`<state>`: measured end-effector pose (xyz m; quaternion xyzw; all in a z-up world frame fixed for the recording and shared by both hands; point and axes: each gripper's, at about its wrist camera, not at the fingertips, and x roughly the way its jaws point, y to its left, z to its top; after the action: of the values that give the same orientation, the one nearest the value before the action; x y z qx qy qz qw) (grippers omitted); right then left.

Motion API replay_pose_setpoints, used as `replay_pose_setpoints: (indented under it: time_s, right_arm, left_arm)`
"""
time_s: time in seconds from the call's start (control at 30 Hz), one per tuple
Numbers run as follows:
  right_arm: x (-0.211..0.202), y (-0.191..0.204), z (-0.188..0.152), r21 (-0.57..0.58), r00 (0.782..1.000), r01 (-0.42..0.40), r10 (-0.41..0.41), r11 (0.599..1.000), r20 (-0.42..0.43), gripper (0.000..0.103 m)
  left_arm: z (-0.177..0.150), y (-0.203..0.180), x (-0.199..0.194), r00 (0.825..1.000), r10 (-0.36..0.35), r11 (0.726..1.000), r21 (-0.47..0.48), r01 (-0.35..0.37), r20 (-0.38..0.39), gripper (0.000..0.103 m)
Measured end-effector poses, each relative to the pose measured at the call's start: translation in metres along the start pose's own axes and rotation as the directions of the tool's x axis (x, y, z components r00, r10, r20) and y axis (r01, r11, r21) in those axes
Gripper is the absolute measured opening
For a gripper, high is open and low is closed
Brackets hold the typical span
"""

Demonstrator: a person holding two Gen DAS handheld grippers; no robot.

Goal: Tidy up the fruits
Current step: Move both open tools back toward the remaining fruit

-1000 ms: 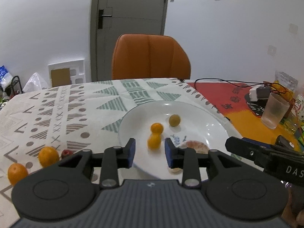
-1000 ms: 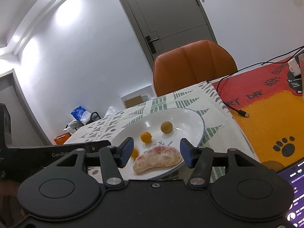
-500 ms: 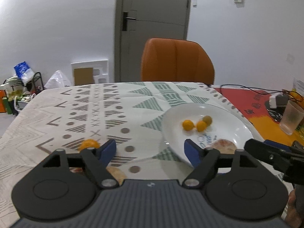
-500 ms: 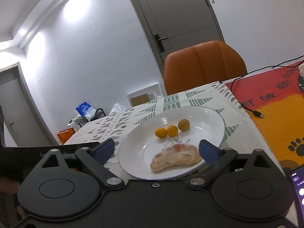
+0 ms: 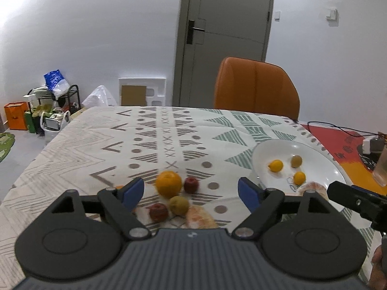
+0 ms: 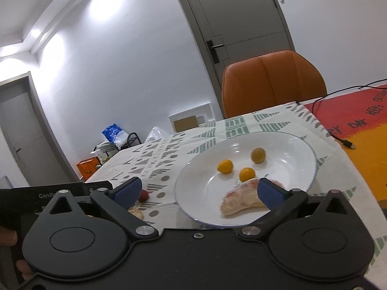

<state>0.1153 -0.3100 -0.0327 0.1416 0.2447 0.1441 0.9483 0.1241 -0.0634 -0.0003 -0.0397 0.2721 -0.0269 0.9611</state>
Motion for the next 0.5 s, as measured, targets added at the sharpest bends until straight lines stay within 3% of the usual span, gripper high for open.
replay_pose_setpoints:
  time_s: [0.5]
  right_arm:
    - [0.018,0.037,-0.008,-0.056,0.993,-0.080,0.075,0.995,-0.088,0.103]
  left_arm:
    - [-0.008,0.042,-0.012,0.999,0.044,0.997,-0.062,-0.043,0.004,0.083]
